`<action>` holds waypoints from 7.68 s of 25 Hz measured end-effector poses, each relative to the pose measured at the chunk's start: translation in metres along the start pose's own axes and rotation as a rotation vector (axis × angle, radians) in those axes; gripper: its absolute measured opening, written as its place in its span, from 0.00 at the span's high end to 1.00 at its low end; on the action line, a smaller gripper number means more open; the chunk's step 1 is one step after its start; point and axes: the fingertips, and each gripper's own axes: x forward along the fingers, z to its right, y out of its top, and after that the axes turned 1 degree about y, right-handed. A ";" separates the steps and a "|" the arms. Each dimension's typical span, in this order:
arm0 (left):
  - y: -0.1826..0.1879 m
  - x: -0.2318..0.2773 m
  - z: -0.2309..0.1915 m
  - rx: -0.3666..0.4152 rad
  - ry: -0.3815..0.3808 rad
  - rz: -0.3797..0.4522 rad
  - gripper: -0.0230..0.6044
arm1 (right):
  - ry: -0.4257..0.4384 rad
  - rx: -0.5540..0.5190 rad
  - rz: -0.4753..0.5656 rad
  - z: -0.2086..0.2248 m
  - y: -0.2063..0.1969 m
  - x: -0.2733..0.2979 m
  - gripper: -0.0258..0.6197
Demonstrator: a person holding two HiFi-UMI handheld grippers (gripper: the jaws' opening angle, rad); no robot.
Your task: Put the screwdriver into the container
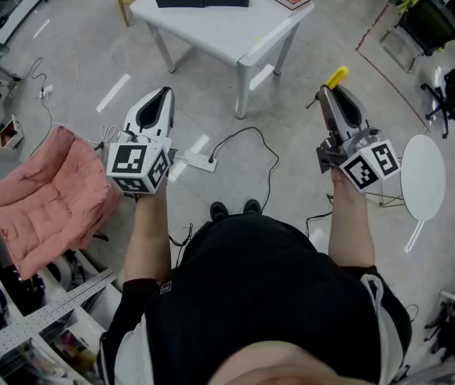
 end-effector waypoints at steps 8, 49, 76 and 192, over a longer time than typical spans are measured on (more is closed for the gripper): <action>-0.001 -0.001 -0.003 0.001 -0.001 -0.004 0.94 | -0.003 0.002 -0.001 -0.003 0.000 0.001 0.84; -0.041 -0.021 -0.053 -0.031 -0.029 -0.038 0.94 | -0.109 0.071 -0.032 -0.012 -0.019 0.001 0.84; -0.014 0.164 0.081 -0.004 0.012 -0.113 0.94 | 0.011 0.211 -0.027 0.212 -0.008 -0.013 0.84; -0.107 0.530 -0.256 -0.257 0.294 -0.209 0.94 | 0.450 -0.054 -1.185 0.448 -0.394 0.629 0.84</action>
